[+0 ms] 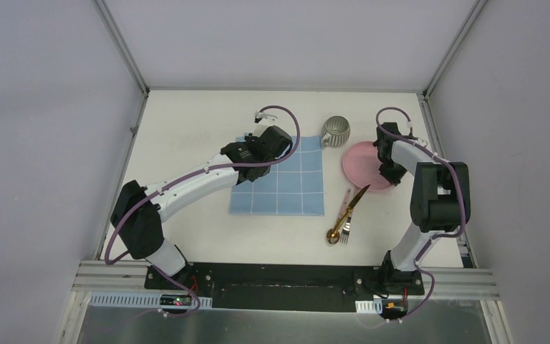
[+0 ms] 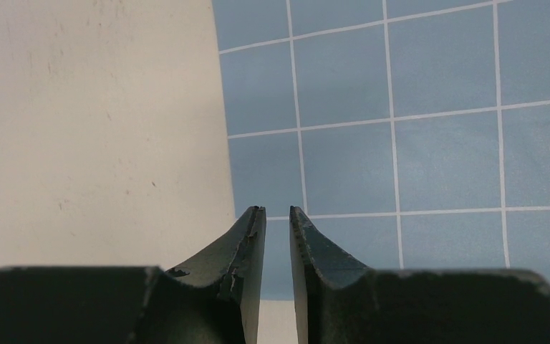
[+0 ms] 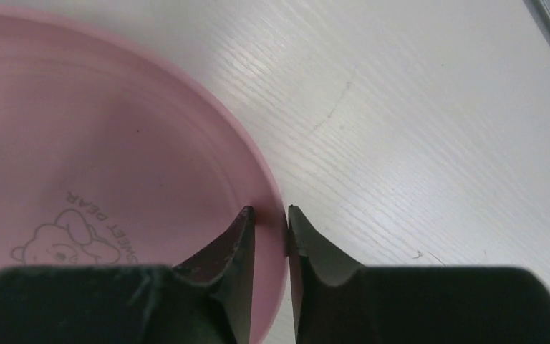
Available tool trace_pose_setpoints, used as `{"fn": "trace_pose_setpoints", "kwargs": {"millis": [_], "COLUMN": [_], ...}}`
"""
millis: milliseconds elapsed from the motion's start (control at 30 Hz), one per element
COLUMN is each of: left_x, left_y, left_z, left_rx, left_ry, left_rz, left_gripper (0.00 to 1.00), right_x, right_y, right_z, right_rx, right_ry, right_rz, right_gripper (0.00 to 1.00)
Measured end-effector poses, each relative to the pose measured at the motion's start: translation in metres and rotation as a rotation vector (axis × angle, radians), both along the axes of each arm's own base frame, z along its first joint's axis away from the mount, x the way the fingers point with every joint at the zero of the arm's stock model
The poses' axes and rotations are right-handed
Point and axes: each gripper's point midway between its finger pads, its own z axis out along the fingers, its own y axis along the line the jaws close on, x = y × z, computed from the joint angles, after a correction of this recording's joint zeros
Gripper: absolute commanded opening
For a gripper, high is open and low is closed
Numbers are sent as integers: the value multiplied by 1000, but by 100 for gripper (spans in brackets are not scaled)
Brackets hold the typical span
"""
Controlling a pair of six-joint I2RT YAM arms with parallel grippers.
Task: Set the dinner table for one person
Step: Pick up the plate at the center of the board, then place the plate on the napkin.
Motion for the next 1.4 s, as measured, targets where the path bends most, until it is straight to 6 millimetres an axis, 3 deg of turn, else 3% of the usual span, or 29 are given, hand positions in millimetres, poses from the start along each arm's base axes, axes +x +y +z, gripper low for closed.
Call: {"fn": "trace_pose_setpoints", "kwargs": {"millis": [200, 367, 633, 1167, 1400], "left_x": [2, 4, 6, 8, 6], "left_y": [3, 3, 5, -1, -5], "left_z": [-2, -10, -13, -2, 3], "left_rx": [19, 44, 61, 43, 43], "left_ry": [-8, 2, 0, -15, -24], "left_rz": [16, 22, 32, 27, 19], "left_gripper": [21, 21, 20, 19, 19], "right_x": [29, 45, 49, 27, 25], "right_y": [2, 5, 9, 40, 86], "right_z": [5, 8, 14, 108, 129], "right_rx": [20, 50, 83, 221, 295], "right_ry": [-47, -82, -108, -358, -391], "right_rz": [-5, -9, -4, 109, 242], "right_gripper": [0, 0, 0, 0, 0]}}
